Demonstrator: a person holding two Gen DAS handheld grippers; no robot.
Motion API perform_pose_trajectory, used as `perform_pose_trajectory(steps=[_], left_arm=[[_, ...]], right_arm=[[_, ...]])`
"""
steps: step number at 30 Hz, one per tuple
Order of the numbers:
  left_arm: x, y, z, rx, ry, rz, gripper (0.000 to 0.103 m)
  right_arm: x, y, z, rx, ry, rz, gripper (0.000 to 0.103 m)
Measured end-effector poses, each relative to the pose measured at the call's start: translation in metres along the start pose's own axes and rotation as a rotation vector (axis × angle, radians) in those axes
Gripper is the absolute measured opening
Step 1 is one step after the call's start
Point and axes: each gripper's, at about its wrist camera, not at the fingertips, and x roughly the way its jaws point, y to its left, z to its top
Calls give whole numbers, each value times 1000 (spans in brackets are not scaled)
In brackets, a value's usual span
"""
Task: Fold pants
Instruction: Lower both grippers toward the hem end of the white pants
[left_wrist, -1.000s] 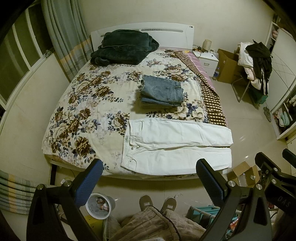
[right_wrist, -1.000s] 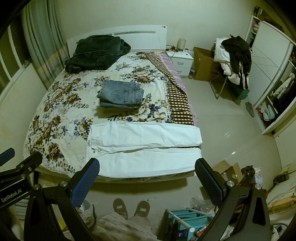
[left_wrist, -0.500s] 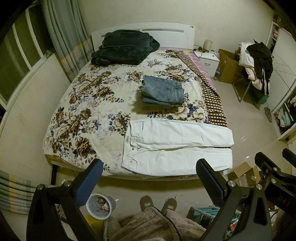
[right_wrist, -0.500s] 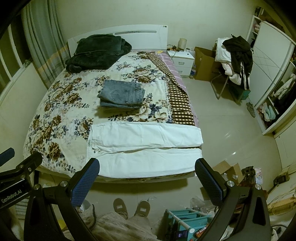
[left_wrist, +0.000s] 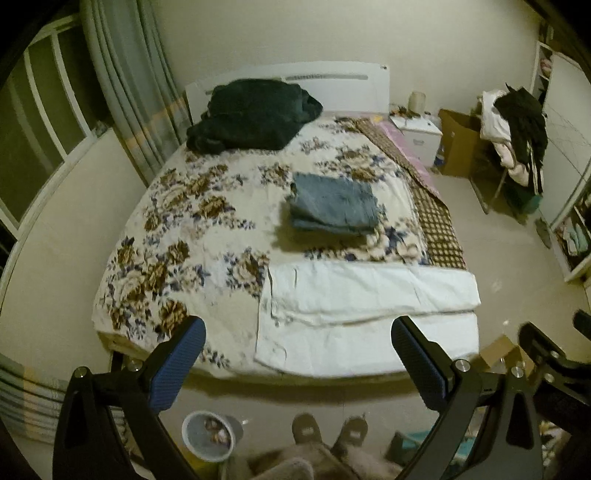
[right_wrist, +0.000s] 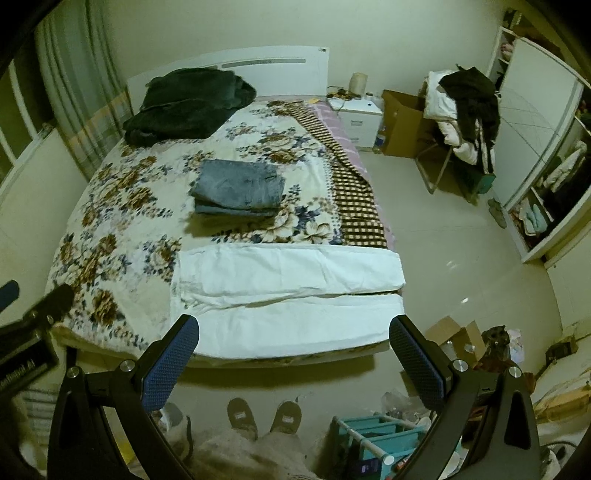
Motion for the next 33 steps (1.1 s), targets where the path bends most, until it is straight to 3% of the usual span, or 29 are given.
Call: perform_pose_trajectory(steps=[6,12,17,25,33], left_arm=[[60,14,28,3,-55,24,103],[146,4,44,10,45,31,103],[233,-23,53,19,164,65,103],[371,-90,66,102,281,126,103],[521,-160,62,289,334,100,103]], right_arm=[[56,4,25,83,-17,-109,103],[150,-22,59,186,75,-130,103],[267,-52,87,269,195,-120,103],[489,-104,121,427,373,-75,103],[693,-158,117,601,523,-104,103]])
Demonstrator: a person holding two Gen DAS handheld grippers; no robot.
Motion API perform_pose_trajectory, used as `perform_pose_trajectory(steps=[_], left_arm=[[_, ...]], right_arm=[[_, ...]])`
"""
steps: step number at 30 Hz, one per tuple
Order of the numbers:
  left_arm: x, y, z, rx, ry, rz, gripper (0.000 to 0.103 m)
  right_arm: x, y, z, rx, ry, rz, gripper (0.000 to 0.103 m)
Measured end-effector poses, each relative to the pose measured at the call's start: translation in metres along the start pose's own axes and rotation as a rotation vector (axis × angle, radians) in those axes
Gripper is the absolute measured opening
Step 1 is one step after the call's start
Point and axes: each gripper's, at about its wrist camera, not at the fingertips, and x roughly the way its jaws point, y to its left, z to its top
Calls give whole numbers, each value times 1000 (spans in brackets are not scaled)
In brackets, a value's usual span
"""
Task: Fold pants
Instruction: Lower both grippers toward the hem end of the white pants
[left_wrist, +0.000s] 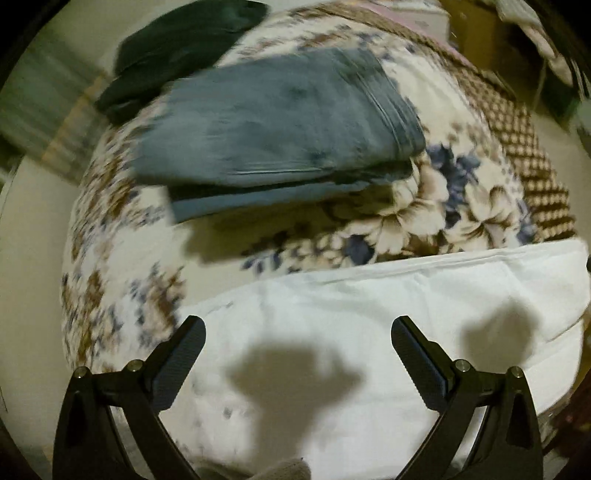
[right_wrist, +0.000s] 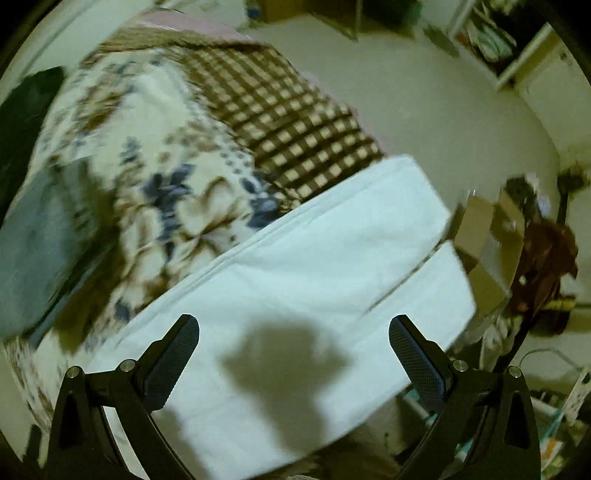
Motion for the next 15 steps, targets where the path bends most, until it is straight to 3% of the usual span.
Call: perform_pose_trajectory(steps=[7,15], left_arm=[[96,-62,26,282,29,-28,103],[144,-99,40,570,15,-37,103]], right_arm=[[124,-6,47,151,153,-1,103],[187,12,75,218,215,-17,103]])
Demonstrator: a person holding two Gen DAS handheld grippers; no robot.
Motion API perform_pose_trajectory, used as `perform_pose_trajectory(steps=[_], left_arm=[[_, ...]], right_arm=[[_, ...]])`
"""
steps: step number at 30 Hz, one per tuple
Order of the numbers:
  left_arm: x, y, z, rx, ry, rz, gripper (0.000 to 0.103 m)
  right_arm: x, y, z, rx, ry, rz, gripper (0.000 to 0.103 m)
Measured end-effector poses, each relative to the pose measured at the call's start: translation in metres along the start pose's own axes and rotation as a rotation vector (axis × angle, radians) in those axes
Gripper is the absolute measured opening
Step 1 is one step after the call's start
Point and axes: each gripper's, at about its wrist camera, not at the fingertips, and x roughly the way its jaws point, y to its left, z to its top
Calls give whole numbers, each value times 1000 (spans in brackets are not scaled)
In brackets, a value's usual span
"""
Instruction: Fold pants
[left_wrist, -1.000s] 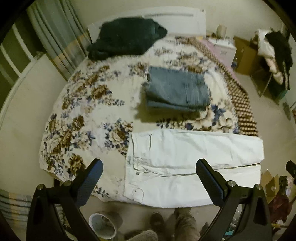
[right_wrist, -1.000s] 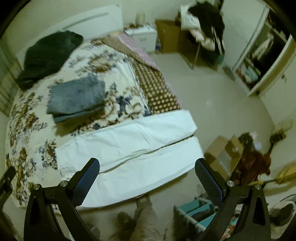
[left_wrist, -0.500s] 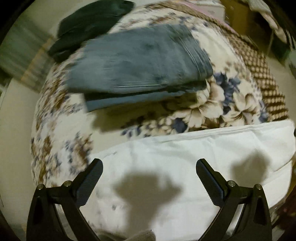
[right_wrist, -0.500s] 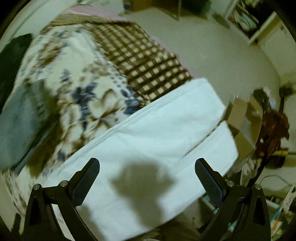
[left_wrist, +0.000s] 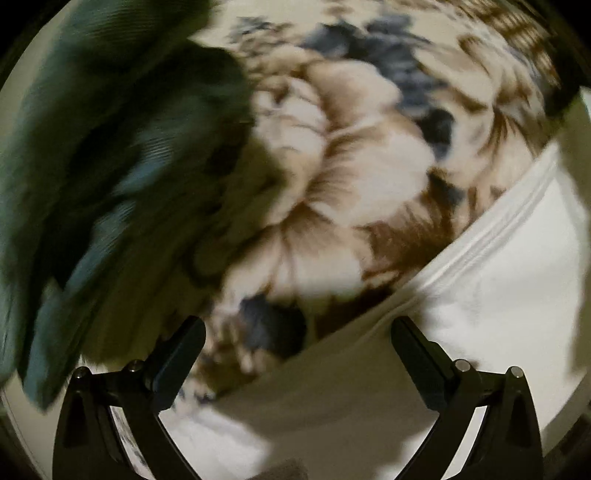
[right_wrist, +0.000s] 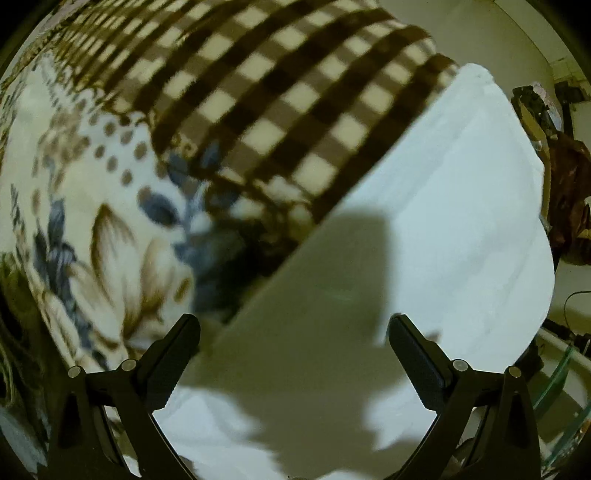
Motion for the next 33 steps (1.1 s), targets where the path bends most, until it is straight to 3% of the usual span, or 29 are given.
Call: perform_pose_trajectory(steps=[3,5,6,8,9,11,14,20,25,28,33], left_arm=[[4,-1,2,54,-12,-27,101],[3,3,4,67,-16,-128,83],[2,6,4,66,-17,-201,60],[-3,2,-1,79,-40,-286,33],[-6,0,-3,91,-45,-353,5],[-12,-4,-9,100,-63,-352,4],[-23,-8,-10,82,-101,-346,3],[-77,8,-36,-26,-182,-397,3],[-129,-1,-75,-88,-235,-422,3],[-143,0,-111,-115,-241,-426,3],[-165,-30,-150,-205,-221,-458,3]], right_arm=[[12,6,5,11,15,-22,100],[13,10,7,18,22,-26,93],[14,10,6,17,21,-33,89],[14,7,5,13,22,-41,67],[13,6,4,14,22,-39,61],[10,5,3,15,23,-23,26],[-4,0,-4,24,9,11,11],[-37,-18,-31,-12,-46,35,5],[-63,-47,-61,-39,-72,64,5],[-75,-71,-78,-44,-82,95,5],[-104,-120,-123,-66,-87,96,5]])
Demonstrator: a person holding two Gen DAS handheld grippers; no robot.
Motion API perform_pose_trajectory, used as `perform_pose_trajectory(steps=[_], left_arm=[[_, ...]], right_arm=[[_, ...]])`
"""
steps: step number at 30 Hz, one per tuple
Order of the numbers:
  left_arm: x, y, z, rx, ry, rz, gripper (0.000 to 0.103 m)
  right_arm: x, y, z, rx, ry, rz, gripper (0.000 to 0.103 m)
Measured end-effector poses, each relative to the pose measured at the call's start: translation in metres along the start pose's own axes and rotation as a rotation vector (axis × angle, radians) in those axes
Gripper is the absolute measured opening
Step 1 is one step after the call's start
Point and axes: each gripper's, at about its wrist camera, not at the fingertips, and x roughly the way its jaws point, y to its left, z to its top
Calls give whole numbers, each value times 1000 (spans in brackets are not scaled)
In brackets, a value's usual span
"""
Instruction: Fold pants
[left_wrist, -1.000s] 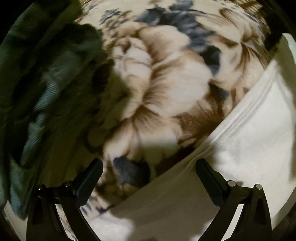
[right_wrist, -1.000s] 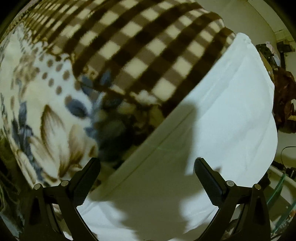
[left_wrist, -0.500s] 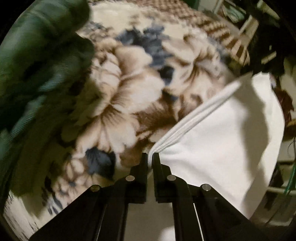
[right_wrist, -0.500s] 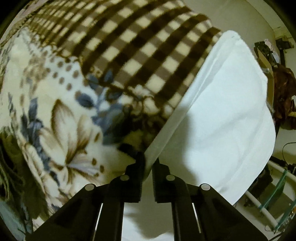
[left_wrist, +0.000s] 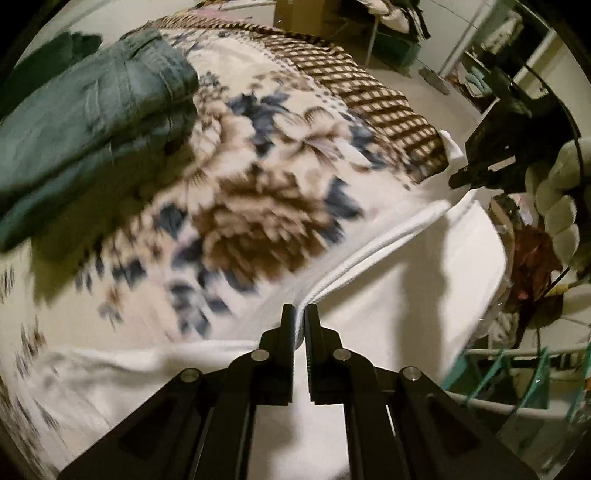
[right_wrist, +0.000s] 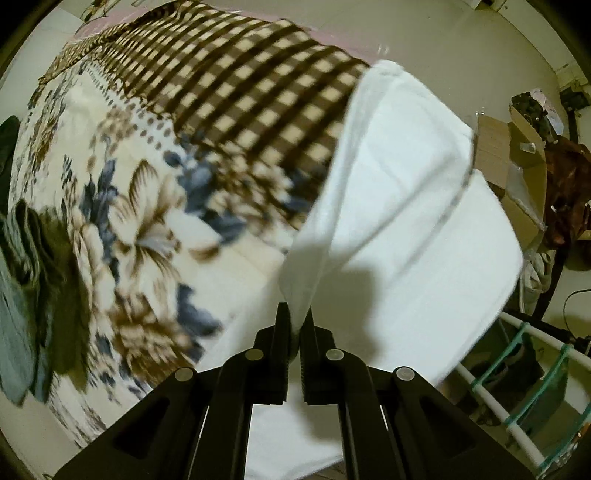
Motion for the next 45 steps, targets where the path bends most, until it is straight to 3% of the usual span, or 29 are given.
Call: perform_pose_trajectory(steps=[7,15,16,18,19,20,22,26,32,37,43,45], left_arm=[[11,-49,-69,-101,86,-25,3],[52,-78,-125,-132,200,-2,4],[61,-80,-127,-140,234,13,5],[64,-80,-126,-180,270,45,9],[62,-80,-123,-204,276,63,9],[56,-80,-120,-233,255,56,11],[44,-80,-112,-270,210,61,34],[37,-94,-85,-261,114,95,59],[69,-105,-33,-223,7,252,61],[111,-112,9,-203,26,336,61],[132,-127,33,-169,41,364,61],[133,-135,34,-154,47,359,61]], right_arm=[[13,-59,-45,-32,40,-45,5],[52,-122,-86,-31,126,-84,5],[59,-128,-89,-28,145,-91,6],[75,-144,-96,-5,204,-45,20],[75,-155,-97,15,212,6,38],[69,-164,-98,33,196,55,49],[52,-181,-95,37,134,91,56],[17,-198,-74,21,9,76,62],[8,-163,-11,-57,-93,33,62],[33,-112,37,-105,-133,-11,62],[63,-86,69,-138,-129,-86,62],[70,-90,71,-152,-127,-136,52]])
